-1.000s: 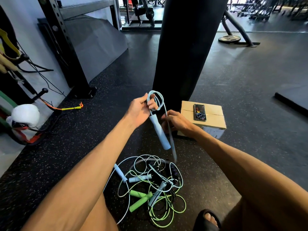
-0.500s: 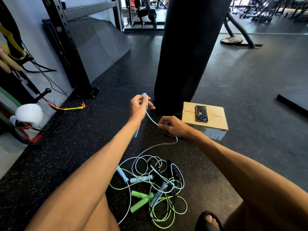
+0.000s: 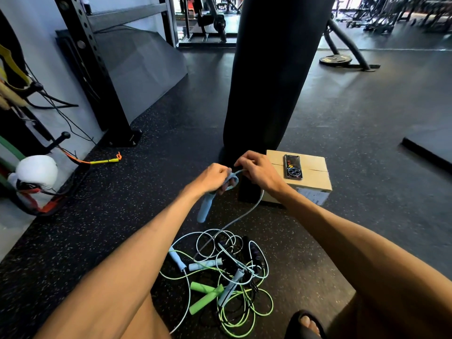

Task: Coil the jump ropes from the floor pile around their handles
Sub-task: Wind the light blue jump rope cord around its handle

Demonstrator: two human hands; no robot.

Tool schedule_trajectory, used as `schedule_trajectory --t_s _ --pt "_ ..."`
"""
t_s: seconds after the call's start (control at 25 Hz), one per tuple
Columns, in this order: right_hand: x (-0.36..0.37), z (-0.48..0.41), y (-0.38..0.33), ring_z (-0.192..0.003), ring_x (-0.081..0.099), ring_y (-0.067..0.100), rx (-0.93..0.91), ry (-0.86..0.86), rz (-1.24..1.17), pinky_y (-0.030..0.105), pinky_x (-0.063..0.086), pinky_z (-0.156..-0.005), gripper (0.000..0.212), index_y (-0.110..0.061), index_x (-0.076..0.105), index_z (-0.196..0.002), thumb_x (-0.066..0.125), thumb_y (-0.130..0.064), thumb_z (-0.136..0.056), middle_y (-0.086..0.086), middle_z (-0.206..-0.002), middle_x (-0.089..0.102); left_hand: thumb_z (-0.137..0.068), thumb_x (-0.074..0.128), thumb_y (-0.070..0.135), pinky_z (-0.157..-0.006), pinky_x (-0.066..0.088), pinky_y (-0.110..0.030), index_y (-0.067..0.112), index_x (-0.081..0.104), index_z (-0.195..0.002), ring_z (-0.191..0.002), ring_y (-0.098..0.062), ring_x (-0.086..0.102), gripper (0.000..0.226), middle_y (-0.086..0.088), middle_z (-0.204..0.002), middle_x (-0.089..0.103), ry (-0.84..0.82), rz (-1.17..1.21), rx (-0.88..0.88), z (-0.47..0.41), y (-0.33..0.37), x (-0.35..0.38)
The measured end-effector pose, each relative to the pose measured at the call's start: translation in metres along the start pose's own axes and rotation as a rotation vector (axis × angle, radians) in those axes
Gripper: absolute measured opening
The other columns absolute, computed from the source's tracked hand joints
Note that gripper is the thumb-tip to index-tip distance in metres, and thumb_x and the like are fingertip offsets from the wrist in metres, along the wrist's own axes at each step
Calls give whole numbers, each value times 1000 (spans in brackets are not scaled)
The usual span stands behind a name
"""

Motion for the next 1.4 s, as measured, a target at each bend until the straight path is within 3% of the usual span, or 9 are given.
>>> schedule_trajectory --t_s 0.2,0.28,0.4,0.52,0.6,0.8,1.0,1.16,1.4 --pt "-11 0 17 -72 53 10 116 76 -126 25 44 -64 12 -10 58 -105 47 -13 -99 1 -83 56 -102 41 30 -44 30 -25 7 53 -62 -34 -11 25 48 2 -40 29 -153 506 -108 2 3 15" --pt "-6 3 22 -76 54 15 161 39 -132 38 51 -70 14 -8 54 -110 45 -13 -101 7 -86 57 -102 39 28 -42 28 -25 6 51 -63 -33 -9 21 47 5 -39 24 -181 725 -110 5 13 13" --pt "11 10 33 -72 58 22 304 -85 -191 55 59 -74 19 -5 47 -114 42 -20 -104 13 -86 57 -104 34 28 -50 30 -25 5 51 -72 -38 -9 24 42 5 -43 26 -150 1034 -114 2 17 4" --pt "31 27 33 -67 61 28 421 -258 -225 53 60 -68 10 -8 41 -110 41 -16 -105 15 -77 58 -105 30 24 -63 35 -27 1 56 -90 -50 -12 37 38 0 -56 38 -28 1298 -121 -4 10 -12" --pt "37 37 29 -73 64 36 443 -353 -192 55 59 -75 4 -5 42 -102 42 -10 -103 19 -76 61 -105 31 19 -66 45 -28 -3 58 -97 -59 -14 46 36 -5 -64 47 88 1352 -114 -7 2 -23" --pt "46 43 32 -71 69 35 476 -469 -130 46 61 -74 7 -2 49 -98 54 -7 -98 21 -80 66 -104 38 11 -77 57 -37 -2 60 -90 -65 -20 58 30 -11 -74 56 348 1192 -91 -6 -11 -34" --pt "55 45 47 -74 70 27 484 -580 9 39 62 -78 22 6 66 -86 56 -10 -98 24 -89 70 -103 45 15 -70 58 -28 4 63 -89 -60 -19 69 25 -6 -71 63 470 1008 -89 1 -17 -44" --pt "53 37 39 -70 67 24 389 -533 8 31 56 -64 20 0 63 -93 55 -17 -99 14 -80 70 -101 47 12 -64 58 -24 -3 62 -97 -56 -15 67 21 -8 -69 66 536 700 -45 6 -11 -51" --pt "31 17 -4 -58 52 7 107 -346 59 19 44 -53 17 -7 62 -94 56 -22 -99 1 -69 57 -94 54 9 -50 45 -13 0 58 -81 -50 -3 61 16 -6 -66 68 376 39 62 4 7 -31"
Point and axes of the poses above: each hand's wrist, its own z-axis away from the middle knuckle, its own x-axis out of the palm, y = z × x, the point moved 9 cm from there along -z, towards the middle knuckle
